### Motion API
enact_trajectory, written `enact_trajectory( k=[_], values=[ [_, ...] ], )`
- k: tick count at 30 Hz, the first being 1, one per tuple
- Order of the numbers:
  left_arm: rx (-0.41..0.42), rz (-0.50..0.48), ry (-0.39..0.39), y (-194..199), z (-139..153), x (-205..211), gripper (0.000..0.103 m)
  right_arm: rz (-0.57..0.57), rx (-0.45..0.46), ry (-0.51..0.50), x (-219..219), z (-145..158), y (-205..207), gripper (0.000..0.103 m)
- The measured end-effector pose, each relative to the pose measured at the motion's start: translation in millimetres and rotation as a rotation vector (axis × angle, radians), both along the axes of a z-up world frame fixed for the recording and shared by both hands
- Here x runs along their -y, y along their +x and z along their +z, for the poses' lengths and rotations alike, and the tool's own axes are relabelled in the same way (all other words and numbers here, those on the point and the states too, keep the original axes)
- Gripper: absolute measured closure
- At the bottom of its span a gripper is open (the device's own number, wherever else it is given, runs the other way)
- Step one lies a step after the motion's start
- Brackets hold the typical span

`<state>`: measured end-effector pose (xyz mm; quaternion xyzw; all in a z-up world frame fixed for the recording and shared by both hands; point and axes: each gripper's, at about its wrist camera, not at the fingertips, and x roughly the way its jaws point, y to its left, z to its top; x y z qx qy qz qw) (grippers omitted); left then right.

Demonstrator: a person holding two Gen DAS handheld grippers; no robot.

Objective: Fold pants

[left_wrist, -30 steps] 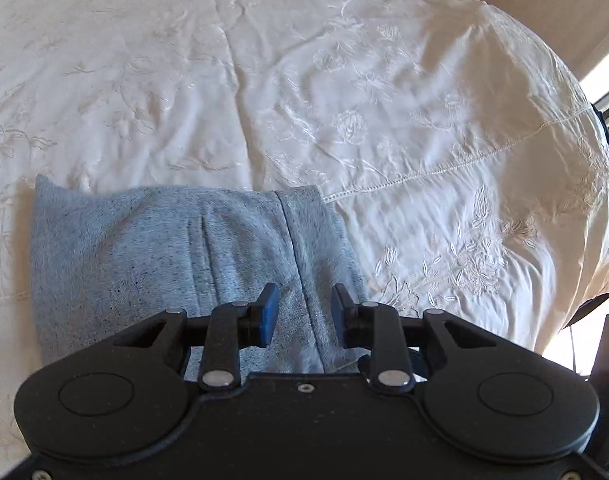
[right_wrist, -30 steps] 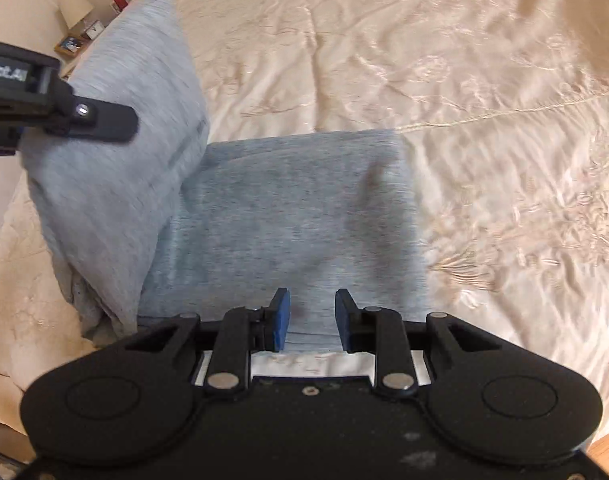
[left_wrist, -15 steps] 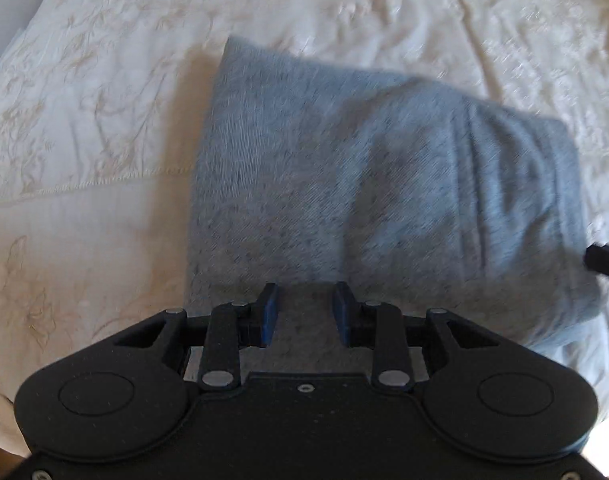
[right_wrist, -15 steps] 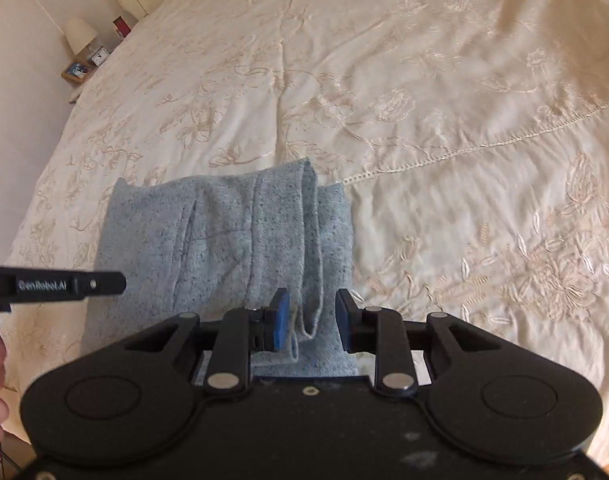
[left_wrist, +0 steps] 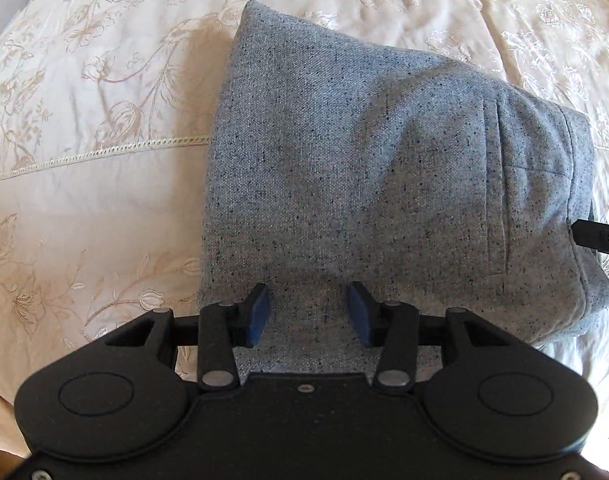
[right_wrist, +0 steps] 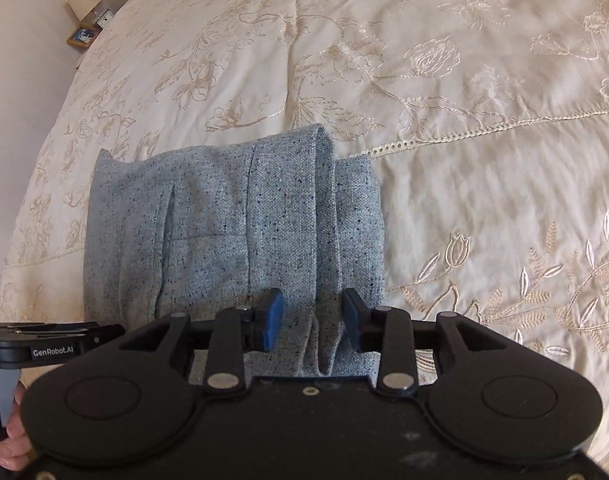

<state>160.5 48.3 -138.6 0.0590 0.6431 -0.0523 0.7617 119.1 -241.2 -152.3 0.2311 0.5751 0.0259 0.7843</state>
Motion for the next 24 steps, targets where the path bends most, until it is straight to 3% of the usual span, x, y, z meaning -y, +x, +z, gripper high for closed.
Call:
enact_trajectory(
  k=[8,9,10,12,15,19,21,24],
  values=[
    [0.015,-0.017,0.019,-0.2,1.9,8.5,0.049,-0.079,-0.007,0.08,5.6,-19.0,2.0,0.065],
    [0.019,-0.017,0.019,-1.2,3.4,8.7,0.049,-0.065,0.007,0.082,3.9,-16.9,1.6,0.071],
    [0.023,-0.016,0.019,-2.2,5.3,8.6,0.049,-0.034,0.019,0.08,0.7,-13.2,1.4,0.084],
    [0.029,-0.017,0.023,-4.2,11.3,8.5,0.05,0.042,0.065,0.027,-9.1,1.4,-2.0,0.094],
    [0.05,-0.028,0.005,-9.4,28.0,8.7,0.052,0.068,0.122,-0.004,-16.3,26.7,-11.6,0.095],
    [0.09,-0.067,-0.025,-15.9,45.4,12.1,0.052,0.013,0.166,0.023,-7.7,59.9,-28.5,0.096],
    [0.079,-0.093,-0.006,-16.5,39.1,17.4,0.052,0.008,0.153,-0.01,-8.0,62.3,-36.4,0.096],
    [0.006,-0.148,0.049,-15.8,21.5,26.6,0.055,0.008,0.057,-0.065,-6.5,34.1,-39.8,0.095]
  ],
)
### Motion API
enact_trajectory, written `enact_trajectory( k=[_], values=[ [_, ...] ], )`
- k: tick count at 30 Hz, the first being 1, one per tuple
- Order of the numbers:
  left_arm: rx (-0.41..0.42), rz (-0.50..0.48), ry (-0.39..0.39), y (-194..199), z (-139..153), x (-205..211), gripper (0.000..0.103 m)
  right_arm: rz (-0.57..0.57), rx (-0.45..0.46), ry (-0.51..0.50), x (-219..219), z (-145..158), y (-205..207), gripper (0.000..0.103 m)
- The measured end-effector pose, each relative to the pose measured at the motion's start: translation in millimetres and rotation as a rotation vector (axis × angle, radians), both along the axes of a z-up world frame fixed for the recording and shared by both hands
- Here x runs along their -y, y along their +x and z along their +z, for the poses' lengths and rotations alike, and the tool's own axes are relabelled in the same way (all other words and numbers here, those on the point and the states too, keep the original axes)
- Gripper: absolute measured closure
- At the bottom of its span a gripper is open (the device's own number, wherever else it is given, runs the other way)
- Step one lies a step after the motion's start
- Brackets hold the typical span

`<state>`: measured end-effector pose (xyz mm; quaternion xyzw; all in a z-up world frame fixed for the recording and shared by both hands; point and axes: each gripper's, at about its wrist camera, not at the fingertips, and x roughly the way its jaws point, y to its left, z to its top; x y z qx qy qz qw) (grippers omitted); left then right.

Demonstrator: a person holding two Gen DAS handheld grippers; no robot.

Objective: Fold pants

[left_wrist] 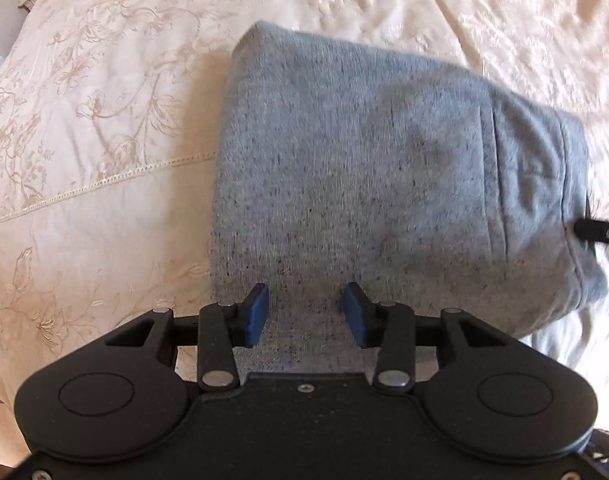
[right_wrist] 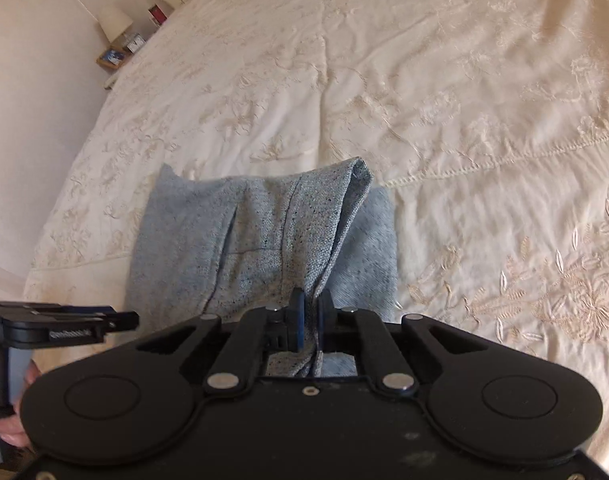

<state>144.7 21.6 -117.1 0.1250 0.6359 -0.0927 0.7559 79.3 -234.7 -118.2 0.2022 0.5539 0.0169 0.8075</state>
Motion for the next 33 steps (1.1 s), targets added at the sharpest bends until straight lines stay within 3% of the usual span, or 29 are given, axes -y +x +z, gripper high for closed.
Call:
enact_trajectory(
  k=[3,6,9,14,19,22,28,33],
  values=[
    [0.065,-0.038,-0.013,0.9,18.2,3.8,0.056,-0.036,-0.077,-0.056,1.4,-17.6,5.0,0.092],
    [0.144,-0.05,-0.035,17.9,37.7,8.1,0.056,-0.092,0.013,-0.084,2.5,8.0,5.3,0.088],
    [0.184,-0.023,-0.05,50.0,39.9,14.1,0.055,-0.051,0.094,-0.116,-3.4,25.9,14.4,0.085],
    [0.224,-0.001,-0.002,108.8,13.9,22.8,0.054,0.012,0.081,-0.125,-19.1,15.9,50.3,0.085],
    [0.152,0.036,0.101,152.5,-37.7,18.4,0.049,0.051,0.031,-0.185,-32.0,-8.1,83.9,0.085],
    [0.131,0.057,0.081,165.6,-50.9,11.1,0.045,0.057,0.02,-0.201,-32.1,-20.1,98.8,0.085],
    [0.161,0.027,0.067,156.7,-30.4,6.9,0.046,0.051,0.028,-0.247,-30.3,-31.5,120.2,0.081],
    [0.187,-0.004,0.037,107.9,2.7,-3.8,0.046,0.016,0.042,-0.227,-27.6,-18.5,113.2,0.078]
  ],
)
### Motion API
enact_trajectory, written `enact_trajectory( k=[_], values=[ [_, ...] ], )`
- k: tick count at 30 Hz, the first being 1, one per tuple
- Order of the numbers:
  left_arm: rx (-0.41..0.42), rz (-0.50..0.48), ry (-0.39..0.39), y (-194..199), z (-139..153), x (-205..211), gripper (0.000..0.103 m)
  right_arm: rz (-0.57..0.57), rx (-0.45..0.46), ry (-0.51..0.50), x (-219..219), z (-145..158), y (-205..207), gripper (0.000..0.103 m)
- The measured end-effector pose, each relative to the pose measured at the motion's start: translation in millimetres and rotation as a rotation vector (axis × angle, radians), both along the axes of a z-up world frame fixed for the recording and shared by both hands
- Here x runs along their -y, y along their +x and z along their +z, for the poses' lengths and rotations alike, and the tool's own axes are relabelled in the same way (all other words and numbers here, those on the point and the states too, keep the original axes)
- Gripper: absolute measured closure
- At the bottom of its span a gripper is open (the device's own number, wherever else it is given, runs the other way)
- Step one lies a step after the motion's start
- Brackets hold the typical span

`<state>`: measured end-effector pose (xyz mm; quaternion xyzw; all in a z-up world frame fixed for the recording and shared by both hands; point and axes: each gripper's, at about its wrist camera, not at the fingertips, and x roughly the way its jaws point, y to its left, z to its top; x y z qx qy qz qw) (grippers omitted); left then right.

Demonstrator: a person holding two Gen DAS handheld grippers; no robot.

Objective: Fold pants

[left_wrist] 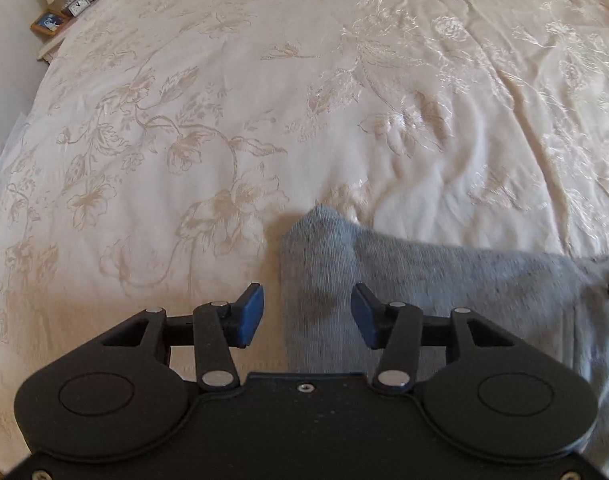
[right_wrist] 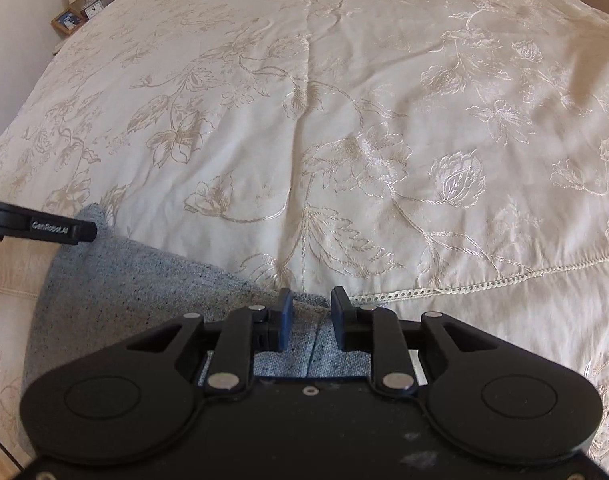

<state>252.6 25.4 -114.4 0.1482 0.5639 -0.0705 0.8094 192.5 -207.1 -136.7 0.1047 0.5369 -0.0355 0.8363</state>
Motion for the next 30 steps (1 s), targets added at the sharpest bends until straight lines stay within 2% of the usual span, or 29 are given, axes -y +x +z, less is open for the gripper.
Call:
enact_trajectory(
  k=[3,7,11,16,20,22,24,26,30],
  values=[
    [-0.041,-0.029,-0.001,-44.0,1.8,-2.3,0.046,0.051,-0.011,-0.009,-6.8,12.4,-18.5,0.067],
    [-0.166,-0.053,0.033,-99.3,-22.6,-4.7,0.047,0.128,-0.03,-0.068,-25.9,18.6,-63.9,0.065],
    [-0.138,-0.072,0.107,-128.5,-29.4,-2.4,0.047,0.172,-0.111,-0.024,-39.5,8.8,-108.7,0.064],
    [-0.063,-0.03,0.055,-115.7,-11.8,-8.7,0.047,0.152,-0.09,0.0,-35.7,16.0,-125.8,0.061],
    [-0.033,0.024,-0.011,-85.2,-3.3,-22.3,0.047,-0.025,-0.046,0.038,-6.6,17.8,-114.6,0.06],
    [-0.051,0.03,-0.049,-70.7,-6.7,-27.9,0.047,-0.073,-0.055,0.066,8.8,9.7,-104.9,0.059],
    [-0.113,0.028,-0.081,-57.9,-20.2,-32.0,0.047,-0.083,-0.086,0.109,21.1,-3.5,-95.4,0.058],
    [-0.154,0.016,-0.111,-60.2,-34.6,-38.5,0.045,-0.085,-0.115,0.185,32.5,-16.7,-88.5,0.057],
    [-0.144,-0.018,-0.108,-56.4,-44.9,-43.0,0.028,-0.048,-0.111,0.286,49.6,-34.2,-84.0,0.055]
  ],
)
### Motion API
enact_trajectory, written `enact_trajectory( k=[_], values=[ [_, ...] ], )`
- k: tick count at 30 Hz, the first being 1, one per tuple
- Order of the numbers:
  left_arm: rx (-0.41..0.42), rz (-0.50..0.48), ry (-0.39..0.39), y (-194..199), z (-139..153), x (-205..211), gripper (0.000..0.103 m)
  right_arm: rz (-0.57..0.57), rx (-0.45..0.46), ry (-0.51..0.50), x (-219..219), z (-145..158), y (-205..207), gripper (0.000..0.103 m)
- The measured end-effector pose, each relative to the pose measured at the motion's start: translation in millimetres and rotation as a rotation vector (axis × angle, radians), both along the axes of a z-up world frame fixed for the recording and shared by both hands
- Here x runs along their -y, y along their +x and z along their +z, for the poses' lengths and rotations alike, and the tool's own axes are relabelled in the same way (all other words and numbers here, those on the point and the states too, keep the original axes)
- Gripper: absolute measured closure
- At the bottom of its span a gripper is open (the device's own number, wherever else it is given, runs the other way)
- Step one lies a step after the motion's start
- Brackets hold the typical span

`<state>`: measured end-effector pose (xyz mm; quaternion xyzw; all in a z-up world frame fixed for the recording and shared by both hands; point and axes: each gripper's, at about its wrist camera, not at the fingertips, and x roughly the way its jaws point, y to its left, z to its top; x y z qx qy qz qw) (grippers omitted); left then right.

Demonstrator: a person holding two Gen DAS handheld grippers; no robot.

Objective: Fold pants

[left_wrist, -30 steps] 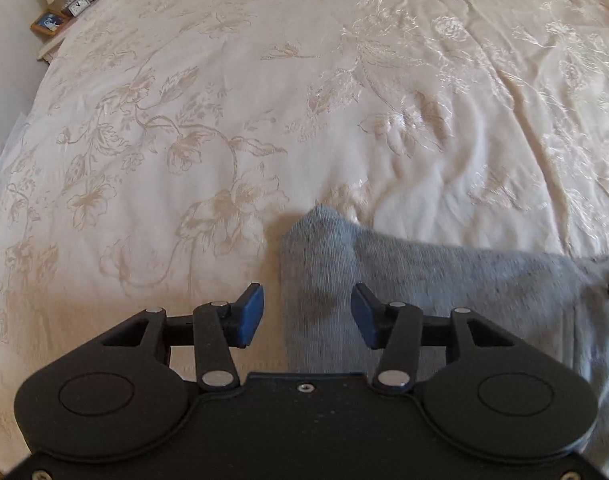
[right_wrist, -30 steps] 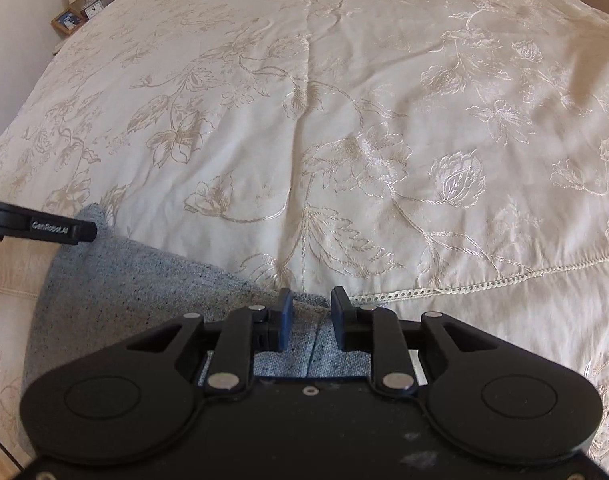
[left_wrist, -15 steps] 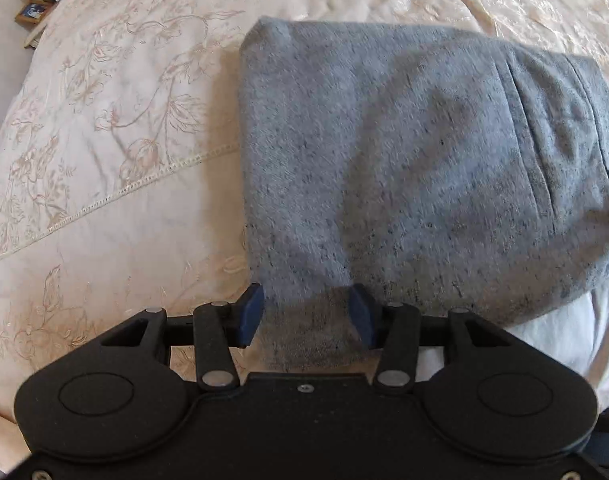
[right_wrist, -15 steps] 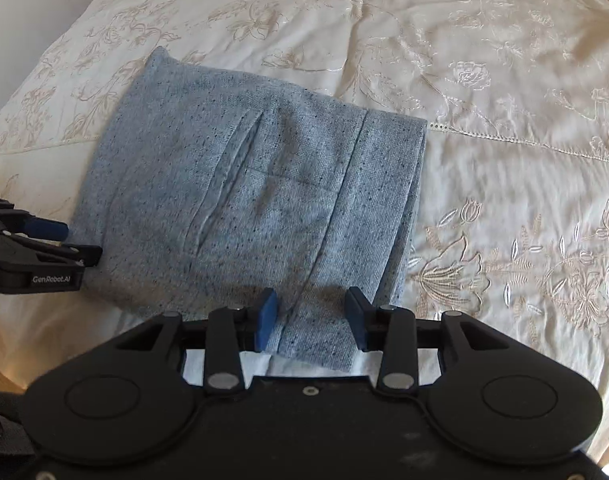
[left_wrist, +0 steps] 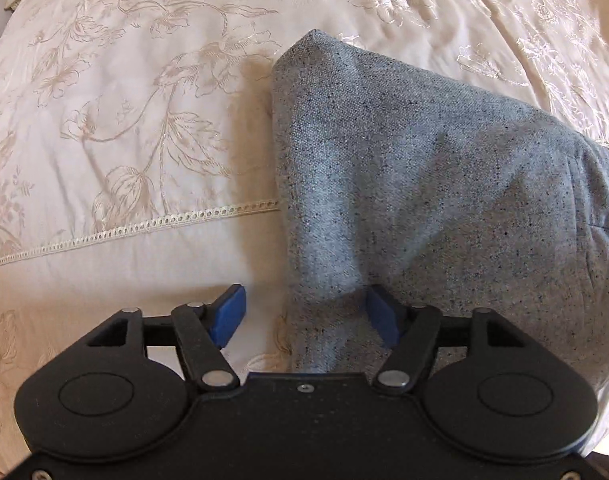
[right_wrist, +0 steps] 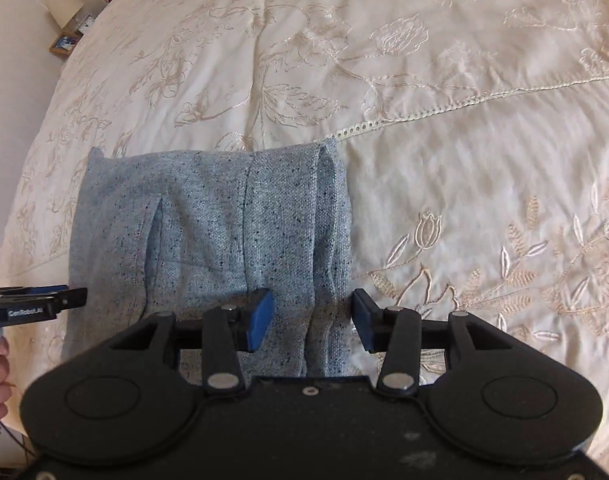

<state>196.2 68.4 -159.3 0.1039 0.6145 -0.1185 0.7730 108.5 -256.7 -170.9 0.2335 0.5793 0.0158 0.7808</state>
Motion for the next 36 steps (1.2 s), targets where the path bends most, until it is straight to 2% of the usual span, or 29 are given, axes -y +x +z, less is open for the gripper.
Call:
enact_trajectory(
  k=[2,5,10,13,15,16,18,19,20,22,24,28,32,34,35,36],
  values=[
    [0.004,-0.005,-0.038,2.6,-0.3,-9.2,0.026,0.013,0.015,0.032,5.4,-4.3,0.4,0.054],
    [-0.027,0.038,-0.1,6.6,-3.2,-23.3,0.022,0.002,0.021,0.081,13.4,-10.0,-2.0,0.053],
    [-0.003,0.052,-0.119,12.6,-9.4,-15.8,0.016,-0.016,0.024,0.116,19.9,-16.4,-0.9,0.05],
    [-0.025,0.07,-0.202,20.5,-8.6,-9.1,0.016,-0.024,0.011,0.098,15.1,-17.3,5.2,0.049],
    [-0.068,0.081,-0.274,29.0,-10.3,-6.5,0.017,-0.037,0.0,0.086,11.6,-16.9,8.9,0.049],
    [-0.079,0.092,-0.289,31.7,-11.0,-4.8,0.019,-0.045,0.001,0.085,11.1,-16.1,8.0,0.049],
    [-0.093,0.1,-0.325,35.5,-8.3,-3.4,0.049,-0.061,0.006,0.085,9.4,-14.7,5.6,0.053],
    [-0.083,0.112,-0.334,36.0,-2.0,-2.7,0.058,-0.066,0.008,0.086,7.6,-13.5,5.7,0.061],
    [-0.064,0.129,-0.322,34.3,4.5,-2.8,0.076,-0.072,0.014,0.092,5.4,-11.0,5.6,0.069],
    [-0.011,0.136,-0.31,25.6,21.7,-3.0,0.077,-0.06,0.044,0.032,-6.0,2.9,3.4,0.079],
    [0.046,0.131,-0.313,14.9,39.8,-3.0,0.078,-0.023,0.08,-0.044,-21.9,19.8,2.9,0.081],
    [0.14,0.181,-0.31,-1.5,79.5,-20.1,0.078,0.021,0.158,-0.095,-40.4,52.8,-3.4,0.083],
    [0.212,0.227,-0.25,12.4,98.1,-52.6,0.077,0.086,0.223,-0.08,-65.7,78.0,16.6,0.083],
    [0.239,0.273,-0.185,28.5,94.1,-68.8,0.069,0.115,0.246,-0.06,-78.6,84.2,35.8,0.083],
    [0.239,0.305,-0.125,37.9,87.3,-74.7,0.059,0.133,0.26,-0.054,-87.5,84.9,48.5,0.083],
    [0.235,0.34,-0.04,46.9,79.6,-80.6,0.06,0.15,0.277,-0.052,-95.0,85.5,62.8,0.082]
  ],
)
